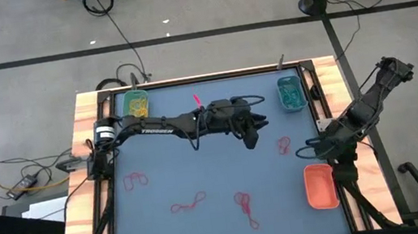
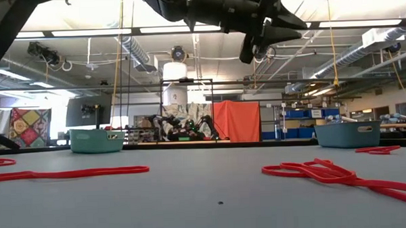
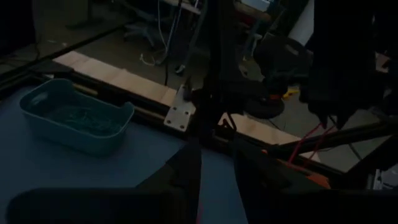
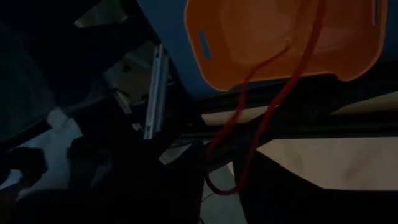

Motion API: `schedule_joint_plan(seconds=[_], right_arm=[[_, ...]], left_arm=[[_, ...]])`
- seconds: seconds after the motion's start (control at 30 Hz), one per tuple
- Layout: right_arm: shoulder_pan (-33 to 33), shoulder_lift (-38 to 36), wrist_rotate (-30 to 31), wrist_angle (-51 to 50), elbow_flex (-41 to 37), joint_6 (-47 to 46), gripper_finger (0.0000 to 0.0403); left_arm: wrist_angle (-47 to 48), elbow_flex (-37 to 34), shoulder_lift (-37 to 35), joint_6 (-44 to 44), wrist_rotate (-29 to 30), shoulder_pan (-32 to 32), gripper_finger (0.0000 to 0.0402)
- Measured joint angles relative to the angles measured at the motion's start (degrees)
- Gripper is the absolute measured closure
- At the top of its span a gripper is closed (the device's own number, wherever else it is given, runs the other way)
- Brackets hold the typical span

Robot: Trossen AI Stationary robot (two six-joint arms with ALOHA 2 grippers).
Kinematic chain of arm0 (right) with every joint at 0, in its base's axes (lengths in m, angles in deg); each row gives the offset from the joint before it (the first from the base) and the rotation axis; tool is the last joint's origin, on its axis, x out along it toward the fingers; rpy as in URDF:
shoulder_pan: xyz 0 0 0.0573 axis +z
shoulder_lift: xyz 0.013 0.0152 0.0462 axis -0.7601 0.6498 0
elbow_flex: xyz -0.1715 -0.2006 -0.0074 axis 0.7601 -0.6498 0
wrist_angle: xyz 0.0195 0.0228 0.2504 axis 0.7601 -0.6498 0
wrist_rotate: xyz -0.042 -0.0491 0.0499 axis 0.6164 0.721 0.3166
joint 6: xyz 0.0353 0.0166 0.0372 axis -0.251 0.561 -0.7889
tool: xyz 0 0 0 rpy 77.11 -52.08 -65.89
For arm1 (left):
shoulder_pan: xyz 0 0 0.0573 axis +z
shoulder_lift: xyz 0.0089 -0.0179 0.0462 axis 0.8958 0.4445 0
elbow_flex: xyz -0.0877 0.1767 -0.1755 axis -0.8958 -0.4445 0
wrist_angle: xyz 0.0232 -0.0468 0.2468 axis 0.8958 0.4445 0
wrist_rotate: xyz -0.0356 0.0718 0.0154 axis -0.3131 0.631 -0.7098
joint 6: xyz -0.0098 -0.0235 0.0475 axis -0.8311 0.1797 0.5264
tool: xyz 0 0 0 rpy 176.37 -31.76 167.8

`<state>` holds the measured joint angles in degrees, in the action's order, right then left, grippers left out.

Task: Sort rubber bands into baskets
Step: Put the red rubber band into the orange bin

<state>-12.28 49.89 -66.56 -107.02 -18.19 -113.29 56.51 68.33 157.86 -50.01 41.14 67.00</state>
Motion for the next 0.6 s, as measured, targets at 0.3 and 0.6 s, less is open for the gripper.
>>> schedule_joint_plan(seconds=[0.3, 0.6], right_arm=[[2.5, 2.2, 3.3, 4.4, 0.0, -0.1, 0.023], [2.6, 2.2, 6.4, 6.3, 0.0, -1.4, 0.0203]], left_arm=[[-1.5, 0.0, 0.0, 0.0, 4.5, -1.8, 0.0302], [-8.7, 0.0, 3.4, -6.4, 9.7, -3.1, 0.0302]])
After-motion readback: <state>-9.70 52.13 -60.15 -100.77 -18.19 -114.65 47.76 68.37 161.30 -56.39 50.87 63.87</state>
